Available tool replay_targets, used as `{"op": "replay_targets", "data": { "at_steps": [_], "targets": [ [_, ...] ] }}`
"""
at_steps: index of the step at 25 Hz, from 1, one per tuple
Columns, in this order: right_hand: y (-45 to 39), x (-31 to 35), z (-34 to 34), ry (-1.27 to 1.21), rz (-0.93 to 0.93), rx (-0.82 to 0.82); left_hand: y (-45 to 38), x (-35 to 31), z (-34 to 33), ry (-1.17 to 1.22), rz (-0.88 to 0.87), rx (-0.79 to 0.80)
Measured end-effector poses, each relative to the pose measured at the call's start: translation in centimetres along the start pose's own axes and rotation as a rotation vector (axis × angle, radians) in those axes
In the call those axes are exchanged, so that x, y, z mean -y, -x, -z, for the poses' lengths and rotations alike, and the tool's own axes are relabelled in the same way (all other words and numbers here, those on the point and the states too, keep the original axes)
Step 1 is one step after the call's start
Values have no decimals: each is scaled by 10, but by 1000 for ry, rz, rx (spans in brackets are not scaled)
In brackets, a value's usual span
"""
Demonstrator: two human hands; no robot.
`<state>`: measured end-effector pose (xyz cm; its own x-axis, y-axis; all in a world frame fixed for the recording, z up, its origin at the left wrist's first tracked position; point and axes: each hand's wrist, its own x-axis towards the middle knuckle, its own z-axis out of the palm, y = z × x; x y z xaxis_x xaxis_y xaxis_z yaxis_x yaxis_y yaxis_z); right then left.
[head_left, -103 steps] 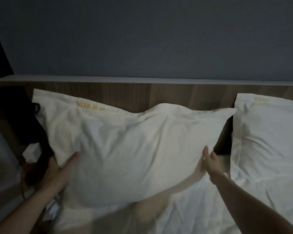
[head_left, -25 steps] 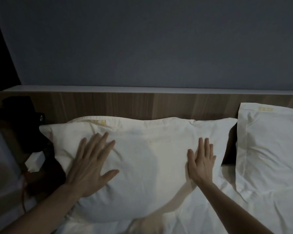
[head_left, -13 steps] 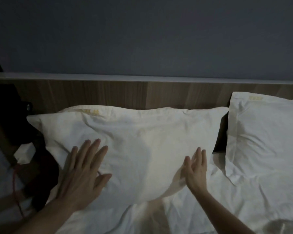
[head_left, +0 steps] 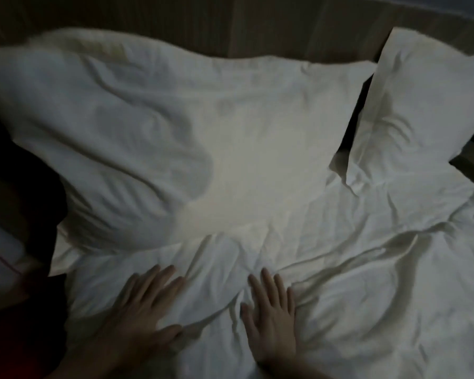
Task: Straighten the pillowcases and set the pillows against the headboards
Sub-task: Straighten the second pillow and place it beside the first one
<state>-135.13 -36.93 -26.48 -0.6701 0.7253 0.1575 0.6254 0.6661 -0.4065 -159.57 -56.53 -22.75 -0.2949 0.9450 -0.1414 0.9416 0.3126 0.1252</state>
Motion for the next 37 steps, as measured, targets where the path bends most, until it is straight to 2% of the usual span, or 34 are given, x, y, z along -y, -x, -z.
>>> {"op": "replay_targets", "data": {
  "at_steps": [4,13,19,23,25,27,28,29,31,33,37],
  "targets": [
    [-15,-1,-9,37,-20,3,-3,6,-13,31,-15,-35],
    [-30,-6,-20,83,-64,4,-9,8,-4,136,-7,116],
    [-28,-7,-21,96,-43,-31,-15,10,-19,85,-17,90],
    [-27,12,0,141,-163,107,-16,9,-3,69,-3,189],
    [-31,38,21,38,-323,205,-27,8,25,104,35,379],
    [-18,75,58,-264,-482,230,-34,2,63,141,52,554],
    [-7,96,89,-408,-530,204,-31,-4,91,168,44,589],
    [9,115,118,-500,-542,164,-23,-10,119,200,18,580],
    [48,155,184,-628,-580,92,12,-26,179,307,-35,452],
    [81,189,251,-767,-707,17,51,-43,241,483,-108,333],
    [140,258,348,-903,-806,-76,125,-67,344,705,-165,310]
  ]
}}
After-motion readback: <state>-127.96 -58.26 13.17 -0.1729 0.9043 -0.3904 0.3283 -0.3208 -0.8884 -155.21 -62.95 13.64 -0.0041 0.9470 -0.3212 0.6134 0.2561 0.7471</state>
